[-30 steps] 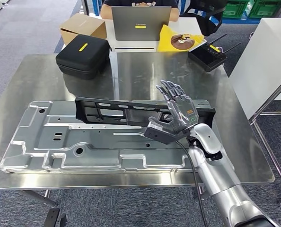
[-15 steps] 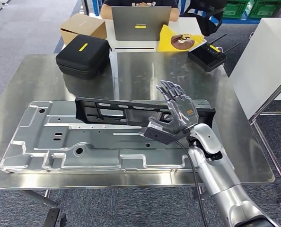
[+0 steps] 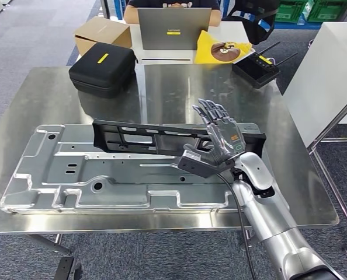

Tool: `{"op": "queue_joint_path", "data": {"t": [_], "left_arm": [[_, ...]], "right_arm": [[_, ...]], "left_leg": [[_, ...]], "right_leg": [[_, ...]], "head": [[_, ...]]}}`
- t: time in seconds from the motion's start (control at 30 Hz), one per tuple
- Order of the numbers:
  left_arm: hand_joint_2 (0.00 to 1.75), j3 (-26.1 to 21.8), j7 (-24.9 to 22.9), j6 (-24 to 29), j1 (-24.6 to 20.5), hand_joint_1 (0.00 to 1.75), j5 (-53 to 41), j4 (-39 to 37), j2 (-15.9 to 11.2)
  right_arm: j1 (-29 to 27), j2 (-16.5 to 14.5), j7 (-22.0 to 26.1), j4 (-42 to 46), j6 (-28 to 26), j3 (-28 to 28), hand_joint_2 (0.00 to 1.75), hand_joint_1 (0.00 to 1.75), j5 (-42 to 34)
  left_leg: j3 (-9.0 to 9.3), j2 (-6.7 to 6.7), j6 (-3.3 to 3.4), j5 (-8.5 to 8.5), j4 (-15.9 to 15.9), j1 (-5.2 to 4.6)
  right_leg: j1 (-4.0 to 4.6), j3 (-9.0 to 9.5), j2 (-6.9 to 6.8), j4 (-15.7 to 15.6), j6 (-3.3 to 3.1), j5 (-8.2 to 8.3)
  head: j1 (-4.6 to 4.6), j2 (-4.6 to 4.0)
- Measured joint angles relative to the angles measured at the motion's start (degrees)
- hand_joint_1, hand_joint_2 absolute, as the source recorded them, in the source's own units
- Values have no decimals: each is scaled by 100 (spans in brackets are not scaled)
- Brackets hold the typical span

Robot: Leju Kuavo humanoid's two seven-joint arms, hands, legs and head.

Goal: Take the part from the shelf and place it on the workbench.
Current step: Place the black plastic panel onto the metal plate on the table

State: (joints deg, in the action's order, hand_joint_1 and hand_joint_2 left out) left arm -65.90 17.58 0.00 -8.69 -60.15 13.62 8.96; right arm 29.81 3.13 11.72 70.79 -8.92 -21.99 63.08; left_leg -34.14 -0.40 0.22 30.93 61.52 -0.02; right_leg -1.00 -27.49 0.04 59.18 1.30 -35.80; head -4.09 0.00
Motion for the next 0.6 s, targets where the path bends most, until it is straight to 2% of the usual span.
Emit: {"op": "queue_joint_path", "data": {"t": [0.6], "left_arm": [[0, 0, 0, 0, 0, 0, 0, 0, 0]], "right_arm": [[0, 0, 0, 0, 0, 0, 0, 0, 0]], "left_leg": [[0, 0, 0, 0, 0, 0]], "right_leg": [[0, 0, 0, 0, 0, 0]], "head": [[0, 0]]}}
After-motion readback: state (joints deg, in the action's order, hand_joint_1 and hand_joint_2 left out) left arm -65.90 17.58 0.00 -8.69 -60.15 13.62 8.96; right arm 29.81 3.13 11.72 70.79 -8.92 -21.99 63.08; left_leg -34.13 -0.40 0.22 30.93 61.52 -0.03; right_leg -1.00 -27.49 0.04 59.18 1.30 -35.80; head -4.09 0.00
